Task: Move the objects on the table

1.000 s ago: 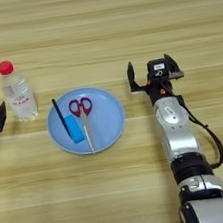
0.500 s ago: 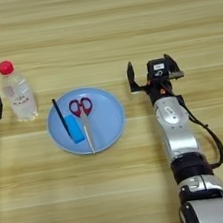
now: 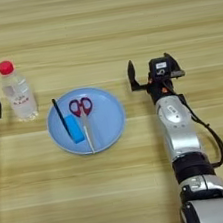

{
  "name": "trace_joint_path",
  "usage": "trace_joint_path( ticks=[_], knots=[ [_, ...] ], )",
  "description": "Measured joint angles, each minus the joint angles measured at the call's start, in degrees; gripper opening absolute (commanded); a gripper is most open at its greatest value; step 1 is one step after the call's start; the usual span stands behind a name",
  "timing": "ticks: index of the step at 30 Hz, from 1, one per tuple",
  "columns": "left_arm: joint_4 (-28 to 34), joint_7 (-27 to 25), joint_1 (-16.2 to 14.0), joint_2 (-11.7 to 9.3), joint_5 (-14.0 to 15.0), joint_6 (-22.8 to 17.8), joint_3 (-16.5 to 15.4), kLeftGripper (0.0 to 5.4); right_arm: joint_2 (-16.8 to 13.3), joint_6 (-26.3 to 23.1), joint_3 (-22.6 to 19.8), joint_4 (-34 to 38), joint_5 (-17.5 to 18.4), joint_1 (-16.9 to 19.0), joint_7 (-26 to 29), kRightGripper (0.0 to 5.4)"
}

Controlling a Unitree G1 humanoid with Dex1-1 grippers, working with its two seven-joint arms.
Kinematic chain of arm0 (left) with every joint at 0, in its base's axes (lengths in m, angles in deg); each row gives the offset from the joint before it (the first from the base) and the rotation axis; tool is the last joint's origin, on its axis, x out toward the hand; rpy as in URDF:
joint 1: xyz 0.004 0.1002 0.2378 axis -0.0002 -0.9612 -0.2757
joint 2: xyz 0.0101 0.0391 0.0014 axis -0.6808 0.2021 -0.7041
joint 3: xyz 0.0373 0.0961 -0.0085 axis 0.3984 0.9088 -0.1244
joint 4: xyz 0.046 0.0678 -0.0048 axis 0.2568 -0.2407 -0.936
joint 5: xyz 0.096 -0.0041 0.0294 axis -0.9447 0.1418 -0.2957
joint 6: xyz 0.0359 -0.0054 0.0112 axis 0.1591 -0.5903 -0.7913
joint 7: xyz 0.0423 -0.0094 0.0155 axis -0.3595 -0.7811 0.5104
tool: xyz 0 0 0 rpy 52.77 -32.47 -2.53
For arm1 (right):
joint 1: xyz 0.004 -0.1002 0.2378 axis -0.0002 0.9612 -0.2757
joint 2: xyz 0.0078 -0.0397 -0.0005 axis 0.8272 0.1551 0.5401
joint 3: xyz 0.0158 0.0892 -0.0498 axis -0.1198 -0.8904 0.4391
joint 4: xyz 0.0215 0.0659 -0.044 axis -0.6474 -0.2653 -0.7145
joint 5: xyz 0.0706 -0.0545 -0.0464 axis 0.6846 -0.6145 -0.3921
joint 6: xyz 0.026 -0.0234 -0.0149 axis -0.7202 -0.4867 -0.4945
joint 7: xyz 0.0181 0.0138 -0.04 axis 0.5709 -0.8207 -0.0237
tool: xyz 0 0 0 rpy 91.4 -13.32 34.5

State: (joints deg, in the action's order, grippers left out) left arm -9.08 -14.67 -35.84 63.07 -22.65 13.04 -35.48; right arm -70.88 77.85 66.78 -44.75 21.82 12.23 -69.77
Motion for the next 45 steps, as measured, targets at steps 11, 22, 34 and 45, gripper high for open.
trace_joint_path(
  ticks=[11, 22, 34, 45],
  knots=[
    [2.83, 2.52, -0.23, 2.2, -1.23, 0.8, 1.67, 5.35, -1.75, -2.62, 1.95, 4.65, -1.09, 2.38, 4.15, 5.4],
    [6.03, 3.55, -2.02, 3.69, -1.95, 0.24, 2.89, 5.35, -2.11, -8.78, 3.57, 13.11, -0.65, 5.25, 9.25, 5.4],
    [7.58, 4.48, -2.42, 4.32, -1.8, -5.7, 2.44, 5.35, -2.22, -10.23, 3.56, 14.78, 0.04, 6.22, 10.32, 5.4],
    [11.8, 5.06, -3.59, 3.91, -4.38, -8.26, 3.41, 5.35, -1.97, -11.24, 3.56, 15.15, 1.26, 6.6, 11.48, 5.4]
  ],
)
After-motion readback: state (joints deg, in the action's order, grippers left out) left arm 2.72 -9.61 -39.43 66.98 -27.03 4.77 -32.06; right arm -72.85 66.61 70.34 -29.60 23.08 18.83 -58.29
